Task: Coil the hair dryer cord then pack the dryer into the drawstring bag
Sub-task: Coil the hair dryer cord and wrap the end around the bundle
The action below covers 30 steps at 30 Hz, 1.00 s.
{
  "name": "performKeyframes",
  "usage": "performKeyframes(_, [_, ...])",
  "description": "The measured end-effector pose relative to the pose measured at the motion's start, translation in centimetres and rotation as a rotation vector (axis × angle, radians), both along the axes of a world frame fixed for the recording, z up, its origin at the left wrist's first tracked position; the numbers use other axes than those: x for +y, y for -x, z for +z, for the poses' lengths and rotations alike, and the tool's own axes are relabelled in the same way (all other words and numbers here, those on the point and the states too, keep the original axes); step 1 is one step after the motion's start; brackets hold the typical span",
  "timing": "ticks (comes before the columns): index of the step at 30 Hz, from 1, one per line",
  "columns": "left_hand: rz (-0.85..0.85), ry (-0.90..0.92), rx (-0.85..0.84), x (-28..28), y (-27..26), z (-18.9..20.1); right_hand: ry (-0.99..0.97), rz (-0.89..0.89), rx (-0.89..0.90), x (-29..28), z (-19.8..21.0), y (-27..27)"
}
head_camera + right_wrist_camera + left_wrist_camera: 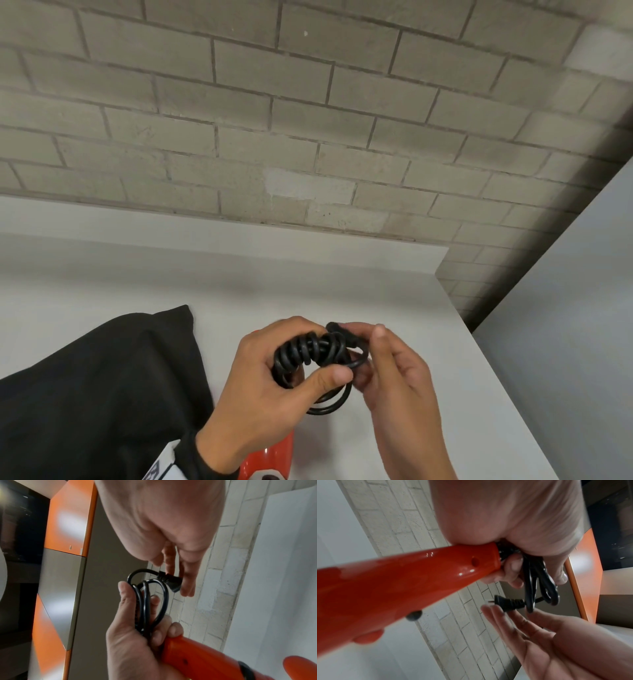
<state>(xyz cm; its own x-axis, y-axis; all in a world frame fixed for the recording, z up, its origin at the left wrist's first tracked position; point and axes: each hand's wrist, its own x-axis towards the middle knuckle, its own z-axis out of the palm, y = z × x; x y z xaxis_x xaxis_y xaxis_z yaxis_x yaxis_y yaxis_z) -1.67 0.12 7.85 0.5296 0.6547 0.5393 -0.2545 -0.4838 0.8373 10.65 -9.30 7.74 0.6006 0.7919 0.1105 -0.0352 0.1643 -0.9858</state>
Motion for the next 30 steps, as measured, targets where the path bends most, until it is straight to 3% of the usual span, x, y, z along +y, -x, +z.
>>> performKeyframes(5, [0.012, -0.019, -0.026, 0.4, -0.3, -0.1, -0.044, 0.208, 0.054, -0.1, -0.9, 0.7])
performKeyframes(16, [0.061, -0.079, 0.010, 1.0, -0.6, -1.2, -0.064, 0.135, 0.056, 0.3, -1.0, 1.1])
performKeyframes(22, [0.077, -0.045, 0.006, 0.9, -0.6, -1.4, -0.099, 0.227, 0.167, 0.6, -1.1, 2.1])
performKeyframes(30, [-0.064, 0.095, -0.045, 0.6, -0.3, -1.2, -0.103, 0.279, 0.363, 0.6, -1.5, 2.1])
